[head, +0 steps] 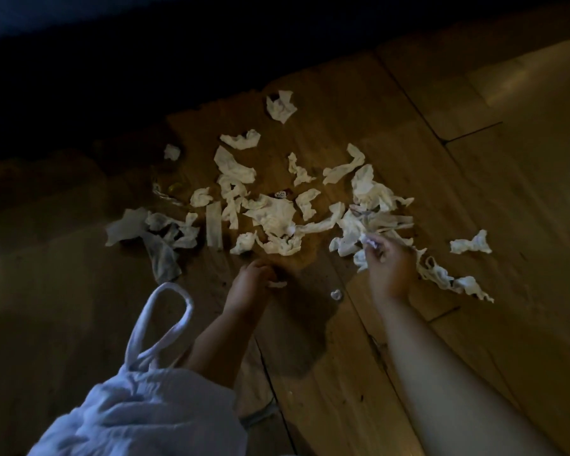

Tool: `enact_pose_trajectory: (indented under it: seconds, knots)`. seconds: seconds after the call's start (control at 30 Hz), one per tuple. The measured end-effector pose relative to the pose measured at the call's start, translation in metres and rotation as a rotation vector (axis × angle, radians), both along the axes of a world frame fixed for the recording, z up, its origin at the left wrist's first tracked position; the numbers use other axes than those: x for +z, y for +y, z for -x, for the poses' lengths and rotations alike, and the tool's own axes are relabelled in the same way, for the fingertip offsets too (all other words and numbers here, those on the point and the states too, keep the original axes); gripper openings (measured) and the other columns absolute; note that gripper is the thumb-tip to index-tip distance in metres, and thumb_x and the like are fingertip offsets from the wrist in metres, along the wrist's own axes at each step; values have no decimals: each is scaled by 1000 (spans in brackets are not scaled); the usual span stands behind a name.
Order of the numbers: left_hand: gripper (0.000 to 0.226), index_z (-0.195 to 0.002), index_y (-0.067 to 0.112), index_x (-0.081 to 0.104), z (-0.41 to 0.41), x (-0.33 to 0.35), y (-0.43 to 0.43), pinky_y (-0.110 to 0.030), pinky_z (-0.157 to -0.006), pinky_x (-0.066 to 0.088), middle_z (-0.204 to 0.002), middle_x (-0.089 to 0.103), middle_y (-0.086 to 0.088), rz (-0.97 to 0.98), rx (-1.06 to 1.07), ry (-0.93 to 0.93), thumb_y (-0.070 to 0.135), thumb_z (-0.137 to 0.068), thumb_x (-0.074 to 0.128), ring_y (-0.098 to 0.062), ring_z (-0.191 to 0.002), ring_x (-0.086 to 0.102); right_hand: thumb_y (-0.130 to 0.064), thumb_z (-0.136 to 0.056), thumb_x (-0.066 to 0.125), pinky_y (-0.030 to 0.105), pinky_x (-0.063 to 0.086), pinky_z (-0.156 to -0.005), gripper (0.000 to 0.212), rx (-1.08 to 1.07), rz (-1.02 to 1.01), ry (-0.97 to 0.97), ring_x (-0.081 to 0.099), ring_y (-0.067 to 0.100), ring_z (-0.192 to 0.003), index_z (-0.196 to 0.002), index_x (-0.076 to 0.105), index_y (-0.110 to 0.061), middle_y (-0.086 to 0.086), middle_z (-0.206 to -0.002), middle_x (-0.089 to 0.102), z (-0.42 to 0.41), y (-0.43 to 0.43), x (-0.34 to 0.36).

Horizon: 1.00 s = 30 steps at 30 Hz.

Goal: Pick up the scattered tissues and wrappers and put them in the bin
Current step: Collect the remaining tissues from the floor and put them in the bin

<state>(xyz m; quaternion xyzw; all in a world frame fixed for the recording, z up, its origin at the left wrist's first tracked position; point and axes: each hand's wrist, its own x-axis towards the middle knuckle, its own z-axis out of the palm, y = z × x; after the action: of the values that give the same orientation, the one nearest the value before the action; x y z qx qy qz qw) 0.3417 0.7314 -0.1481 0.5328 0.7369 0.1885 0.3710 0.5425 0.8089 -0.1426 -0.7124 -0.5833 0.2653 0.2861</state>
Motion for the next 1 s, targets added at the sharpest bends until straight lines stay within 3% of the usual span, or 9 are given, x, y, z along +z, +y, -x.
enact_pose_trajectory:
  seconds: [0.07,0.2,0.33,0.47,0.6,0.7,0.77,0.9,1.0]
  knots:
    - [30,-118,6,59,6,-9,-11,-19,-84,53,-126,54,-8,-3,-13,-19,0,-89,50,-8,-101,59,-14,-80,69,47,48,-95,16,57,56,-96,55,26,-112,-96,72,-10,10,-126,54,0,23,-8]
    - [37,-127,19,52,11,-13,-17,-29,-97,46,-129,50,-2,90,-83,132,9,-91,49,-14,-117,49,-15,-79,72,36,48,-95,14,200,257,-90,49,19,-121,-92,73,-12,2,-158,9,10,41,-11]
    - [56,-145,24,28,6,-11,-17,-30,-97,47,-133,45,-5,66,-34,95,6,-94,44,-17,-119,49,-6,-84,63,23,46,-83,19,353,306,-129,51,22,-120,-101,69,-12,8,-142,41,26,28,-9]
    - [36,-126,21,52,6,-13,-20,-30,-97,48,-131,51,-2,89,-31,34,9,-92,50,-12,-116,52,-1,-84,59,21,40,-86,22,411,217,-210,57,23,-111,-102,70,-9,8,-117,62,41,-1,-12]
    - [21,-105,15,66,18,-1,-32,-33,-89,52,-112,63,-8,-66,193,-143,6,-87,57,-19,-102,61,-1,-84,60,19,46,-90,43,416,126,47,50,9,-119,-122,58,-20,-5,-128,53,67,-16,4]
    - [17,-93,20,65,44,13,-44,-40,-81,54,-105,63,-10,-140,482,-296,7,-87,56,-27,-97,62,2,-84,58,3,38,-84,49,474,154,176,42,2,-117,-130,51,-15,-7,-128,47,100,-2,14]
    - [16,-100,12,66,64,21,-47,-39,-85,54,-113,61,-11,-160,533,-247,7,-86,59,-29,-105,61,0,-83,61,5,41,-86,35,543,113,62,45,12,-122,-117,61,-9,5,-134,47,123,11,12]
    - [36,-118,1,59,117,27,-34,-40,-107,40,-150,32,-9,-141,675,-239,6,-83,65,-26,-135,37,-10,-81,68,27,32,-109,34,599,220,-132,15,23,-144,-115,64,-9,3,-156,16,145,38,-6]
    - [35,-117,3,60,152,31,-17,-22,-93,46,-154,23,-5,-70,636,-119,15,-84,65,-11,-125,37,-4,-79,69,25,39,-101,47,673,455,-34,35,25,-136,-124,55,-1,10,-150,30,147,43,-9]
